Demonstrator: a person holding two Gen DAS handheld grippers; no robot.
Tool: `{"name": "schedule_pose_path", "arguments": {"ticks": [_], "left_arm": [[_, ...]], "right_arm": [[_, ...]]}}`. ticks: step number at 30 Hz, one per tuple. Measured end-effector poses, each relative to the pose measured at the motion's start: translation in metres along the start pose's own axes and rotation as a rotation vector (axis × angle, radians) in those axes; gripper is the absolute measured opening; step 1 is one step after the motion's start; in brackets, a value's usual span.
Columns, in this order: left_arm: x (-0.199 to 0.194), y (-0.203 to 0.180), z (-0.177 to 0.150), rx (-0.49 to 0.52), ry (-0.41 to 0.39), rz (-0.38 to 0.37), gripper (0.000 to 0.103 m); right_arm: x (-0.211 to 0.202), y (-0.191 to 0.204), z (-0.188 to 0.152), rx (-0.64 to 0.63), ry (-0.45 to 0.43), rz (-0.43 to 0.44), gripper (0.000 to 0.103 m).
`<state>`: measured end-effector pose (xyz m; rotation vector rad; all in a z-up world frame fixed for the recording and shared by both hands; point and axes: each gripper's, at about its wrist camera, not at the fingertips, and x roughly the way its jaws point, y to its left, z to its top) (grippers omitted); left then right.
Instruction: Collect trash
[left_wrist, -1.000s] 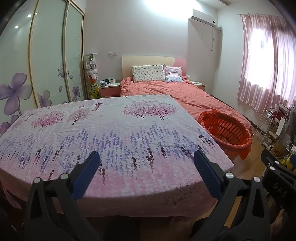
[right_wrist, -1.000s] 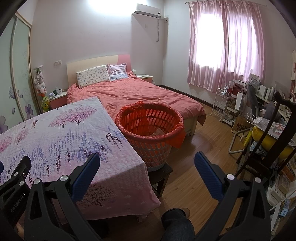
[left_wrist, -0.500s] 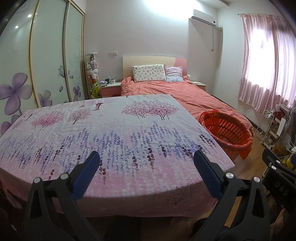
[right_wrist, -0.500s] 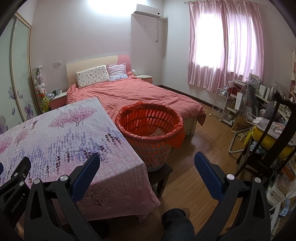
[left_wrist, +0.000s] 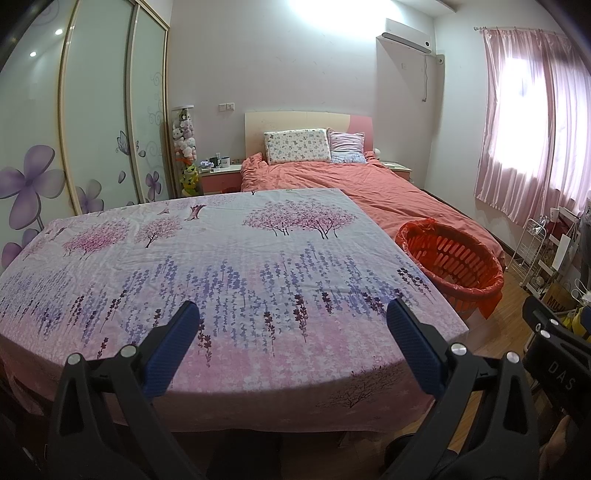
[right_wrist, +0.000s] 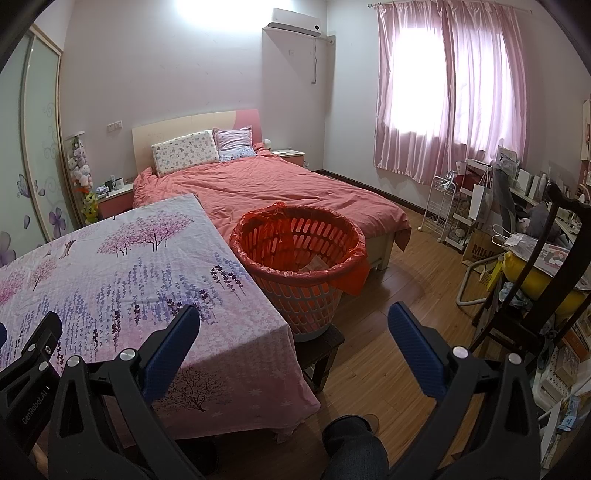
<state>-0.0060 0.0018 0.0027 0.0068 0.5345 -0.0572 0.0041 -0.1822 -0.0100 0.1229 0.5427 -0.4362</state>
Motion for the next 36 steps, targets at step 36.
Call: {"name": "schedule_pose_path", "arguments": {"ticks": [36], "left_arm": [[0.0003, 0.0045, -0.0018, 0.013, -0.004, 0.011, 0.099]], "right_arm": [[-0.0013, -0.0005, -0.0002, 0.000, 0.003, 0.001, 0.101]]}}
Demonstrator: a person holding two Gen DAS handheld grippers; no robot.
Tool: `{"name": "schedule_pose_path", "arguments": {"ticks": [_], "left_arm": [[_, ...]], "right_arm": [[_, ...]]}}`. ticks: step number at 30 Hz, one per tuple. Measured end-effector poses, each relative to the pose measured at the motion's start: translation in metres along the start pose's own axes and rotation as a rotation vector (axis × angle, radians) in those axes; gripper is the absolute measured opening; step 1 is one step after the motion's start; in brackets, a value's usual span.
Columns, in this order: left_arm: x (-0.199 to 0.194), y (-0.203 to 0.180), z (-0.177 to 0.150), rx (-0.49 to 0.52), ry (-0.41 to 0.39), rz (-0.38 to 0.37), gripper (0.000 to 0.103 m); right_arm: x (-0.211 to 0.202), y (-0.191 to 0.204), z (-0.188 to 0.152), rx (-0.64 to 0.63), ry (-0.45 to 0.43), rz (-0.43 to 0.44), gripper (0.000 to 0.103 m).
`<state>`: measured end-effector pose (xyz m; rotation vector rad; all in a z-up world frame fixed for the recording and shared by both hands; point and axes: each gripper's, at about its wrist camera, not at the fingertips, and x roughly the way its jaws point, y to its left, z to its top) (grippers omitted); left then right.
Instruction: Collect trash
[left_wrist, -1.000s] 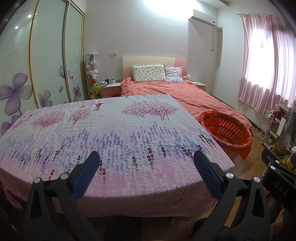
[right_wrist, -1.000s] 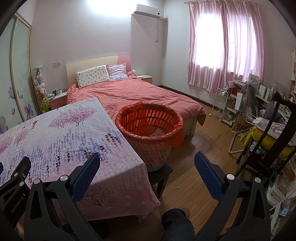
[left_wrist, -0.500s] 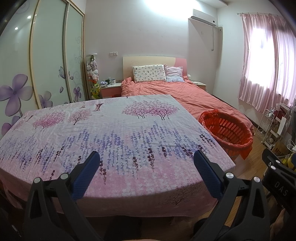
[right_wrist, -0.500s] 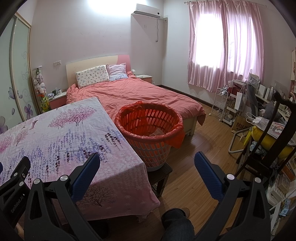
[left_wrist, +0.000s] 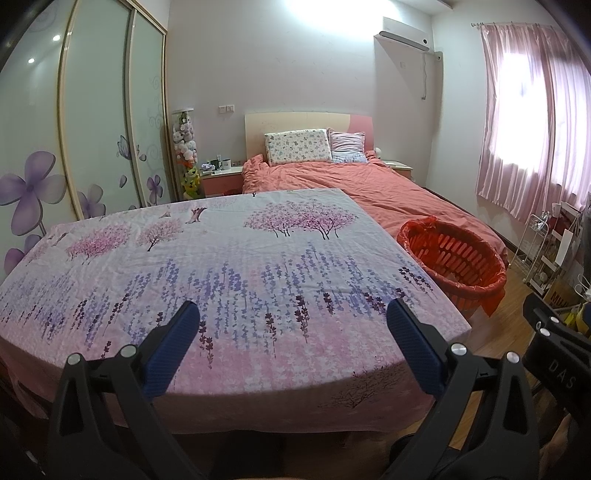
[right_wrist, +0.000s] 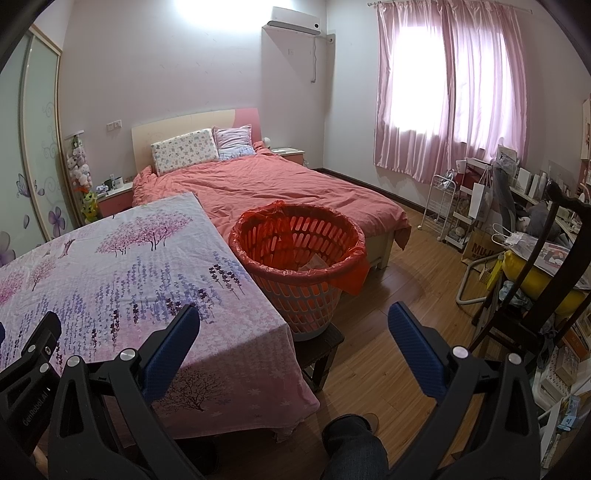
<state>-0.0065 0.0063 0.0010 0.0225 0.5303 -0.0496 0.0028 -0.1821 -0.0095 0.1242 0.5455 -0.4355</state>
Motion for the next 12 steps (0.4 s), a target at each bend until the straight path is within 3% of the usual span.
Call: {"name": "schedule_pose_path", "arguments": {"ticks": [12], "left_arm": [[0.0002, 0.0007, 0.0008, 0.001, -0.004, 0.001, 0.099]], "right_arm": [[-0.0005, 0.0002, -0.0001, 0.000, -0.001, 0.000, 0.101]]}}
